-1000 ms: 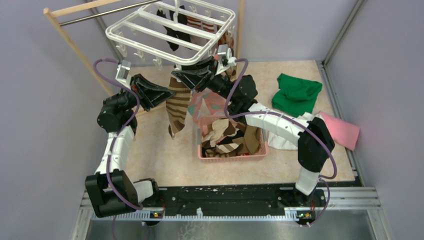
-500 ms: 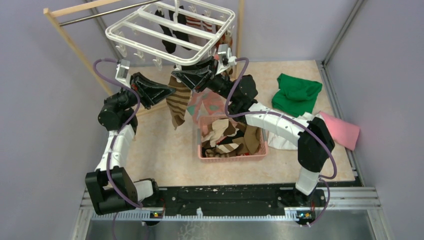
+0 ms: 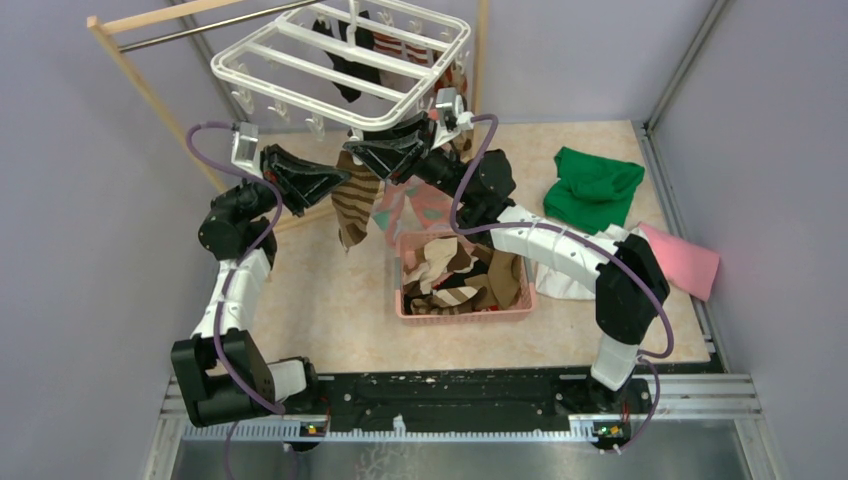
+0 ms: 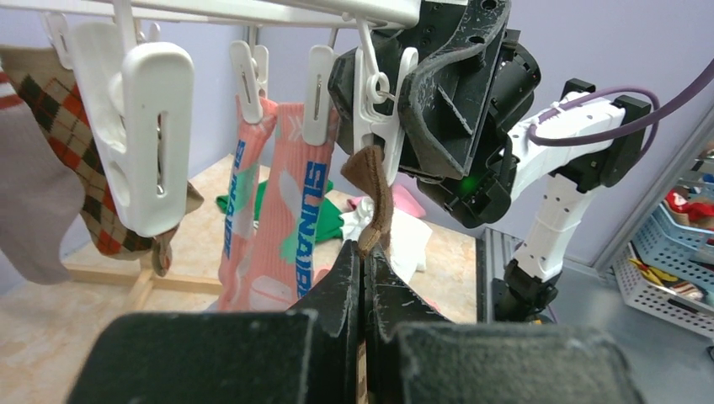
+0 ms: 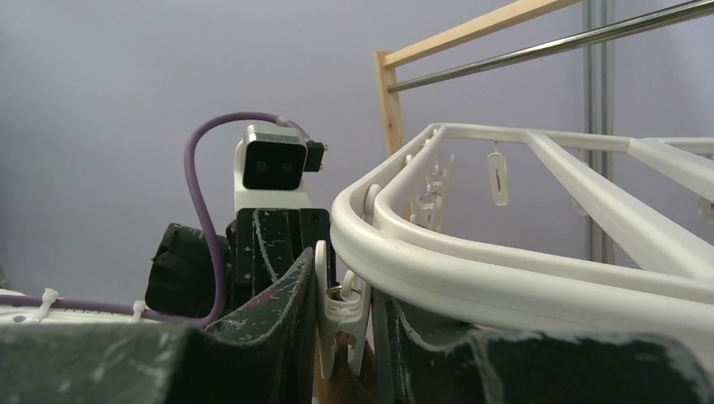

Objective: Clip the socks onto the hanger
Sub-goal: Clamp the sock onto the hanger.

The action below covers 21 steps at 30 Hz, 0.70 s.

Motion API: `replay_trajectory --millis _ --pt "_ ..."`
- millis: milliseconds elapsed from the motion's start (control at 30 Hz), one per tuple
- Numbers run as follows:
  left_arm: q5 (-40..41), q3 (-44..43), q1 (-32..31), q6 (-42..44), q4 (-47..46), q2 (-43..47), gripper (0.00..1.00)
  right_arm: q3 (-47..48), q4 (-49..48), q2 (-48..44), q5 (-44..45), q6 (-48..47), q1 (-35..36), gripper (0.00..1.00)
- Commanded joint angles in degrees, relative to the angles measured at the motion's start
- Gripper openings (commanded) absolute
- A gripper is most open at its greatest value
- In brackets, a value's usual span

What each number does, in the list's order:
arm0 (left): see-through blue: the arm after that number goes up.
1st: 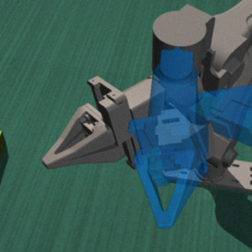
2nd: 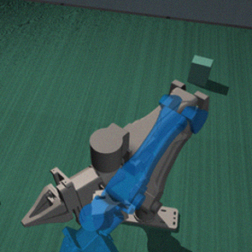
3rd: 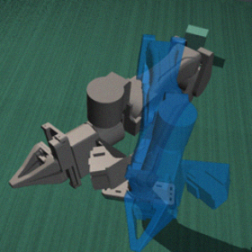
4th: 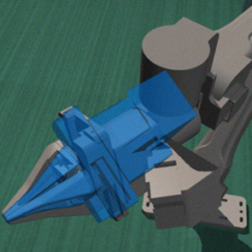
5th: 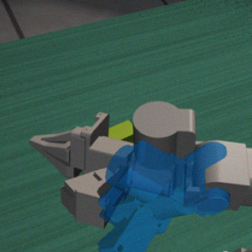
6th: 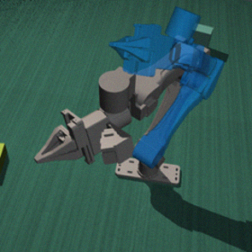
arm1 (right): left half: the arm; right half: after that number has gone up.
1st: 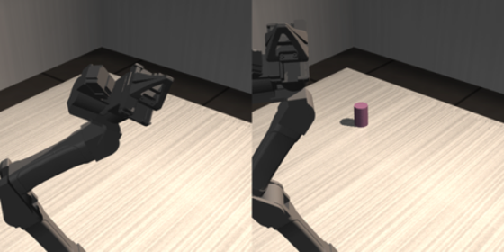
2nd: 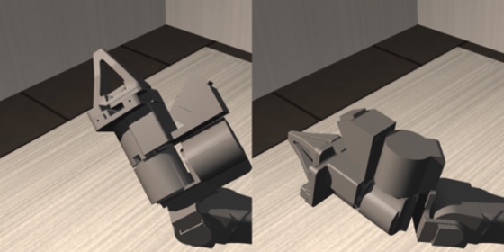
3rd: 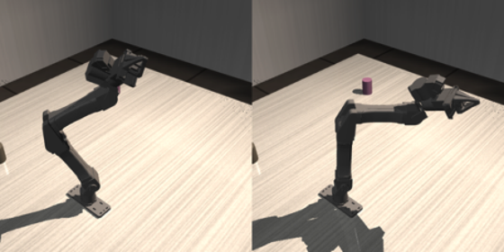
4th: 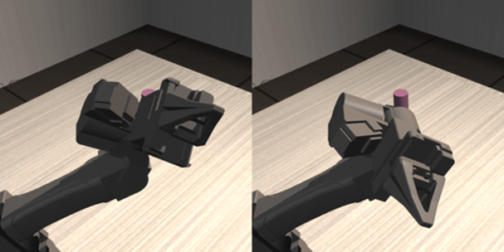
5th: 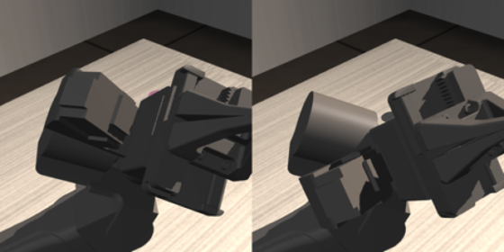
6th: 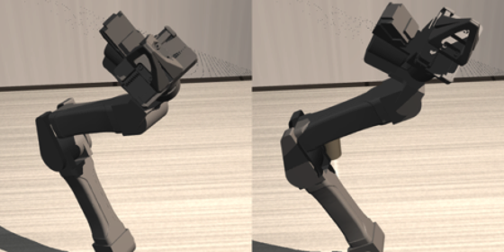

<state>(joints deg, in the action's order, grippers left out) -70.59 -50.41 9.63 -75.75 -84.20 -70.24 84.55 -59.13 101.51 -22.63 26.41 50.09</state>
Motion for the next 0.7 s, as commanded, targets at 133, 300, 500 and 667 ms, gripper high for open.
replay_trajectory --millis 133,300,500,667 --pt "5.09 0.78 -0.13 7.15 -3.86 2.55 0.0 3.52 -0.59 -0.97 -1.73 0.79 -0.25 0.0" --pt "6.11 0.86 -0.13 6.55 -3.52 2.63 0.0 3.73 -0.61 -0.84 -1.63 0.7 -0.28 0.0" --pt "5.9 1.24 -0.09 5.19 -4.97 2.58 0.0 4.04 -0.41 -0.64 -1.63 0.94 -0.28 0.0" --pt "5.88 1.67 -0.13 4.35 -5.89 2.48 0.0 3.95 -0.24 -0.63 -1.44 1.04 -0.25 0.0"
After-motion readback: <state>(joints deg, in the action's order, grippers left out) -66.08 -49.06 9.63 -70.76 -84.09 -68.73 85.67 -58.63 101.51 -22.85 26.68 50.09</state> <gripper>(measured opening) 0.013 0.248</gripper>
